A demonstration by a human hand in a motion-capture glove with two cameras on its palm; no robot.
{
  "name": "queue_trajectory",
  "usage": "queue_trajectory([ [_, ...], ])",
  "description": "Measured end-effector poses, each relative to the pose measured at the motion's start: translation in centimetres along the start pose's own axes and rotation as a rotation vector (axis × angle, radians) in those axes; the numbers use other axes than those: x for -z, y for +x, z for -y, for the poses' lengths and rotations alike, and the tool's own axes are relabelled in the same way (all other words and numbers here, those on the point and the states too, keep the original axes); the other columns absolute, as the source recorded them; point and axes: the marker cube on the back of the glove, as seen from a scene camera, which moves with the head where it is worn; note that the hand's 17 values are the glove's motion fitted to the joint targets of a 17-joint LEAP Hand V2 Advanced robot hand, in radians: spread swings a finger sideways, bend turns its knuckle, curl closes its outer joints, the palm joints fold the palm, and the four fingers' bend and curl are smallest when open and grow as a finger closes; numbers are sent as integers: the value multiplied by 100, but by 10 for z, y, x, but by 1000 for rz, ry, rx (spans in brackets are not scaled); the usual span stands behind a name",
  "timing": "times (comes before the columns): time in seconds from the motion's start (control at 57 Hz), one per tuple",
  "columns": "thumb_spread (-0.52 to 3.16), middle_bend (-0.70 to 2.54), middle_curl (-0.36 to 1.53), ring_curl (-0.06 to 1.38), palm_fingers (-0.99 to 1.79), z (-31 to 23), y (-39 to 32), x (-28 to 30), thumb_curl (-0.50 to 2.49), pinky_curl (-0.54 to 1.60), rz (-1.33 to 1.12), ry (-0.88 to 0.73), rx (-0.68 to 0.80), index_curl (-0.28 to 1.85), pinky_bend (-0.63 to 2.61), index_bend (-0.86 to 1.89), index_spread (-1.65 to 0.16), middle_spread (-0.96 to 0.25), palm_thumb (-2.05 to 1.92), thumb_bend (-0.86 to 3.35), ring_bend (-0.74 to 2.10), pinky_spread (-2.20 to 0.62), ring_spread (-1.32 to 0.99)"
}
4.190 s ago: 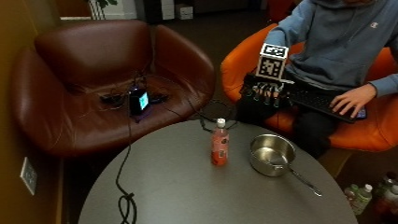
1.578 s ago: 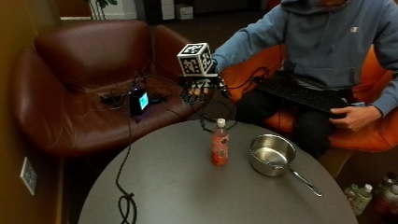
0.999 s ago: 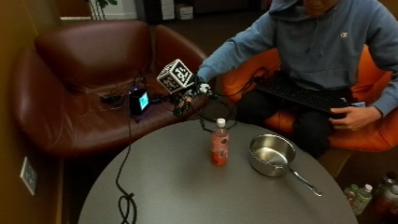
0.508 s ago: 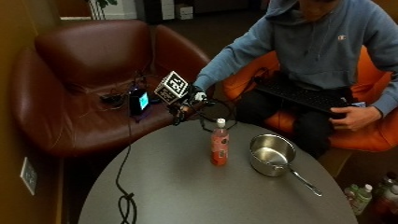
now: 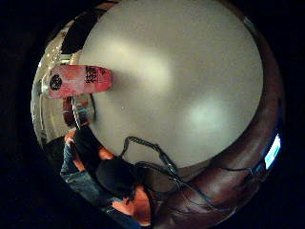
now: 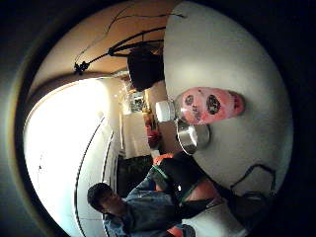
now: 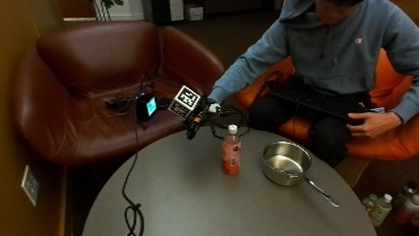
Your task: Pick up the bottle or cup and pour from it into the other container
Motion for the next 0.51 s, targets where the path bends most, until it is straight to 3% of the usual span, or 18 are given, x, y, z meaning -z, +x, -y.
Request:
queue_trajectory([
  [0.088,81,18,28,31,-6,4,4,-6,32,37,0,-16,85,19,51,9,-43,-17,36,-3,38,21,-11],
  [0.508,78,18,28,30,-6,23,-7,-32,33,36,55,-43,114,15,53,11,-43,-18,40,-4,39,20,-11],
])
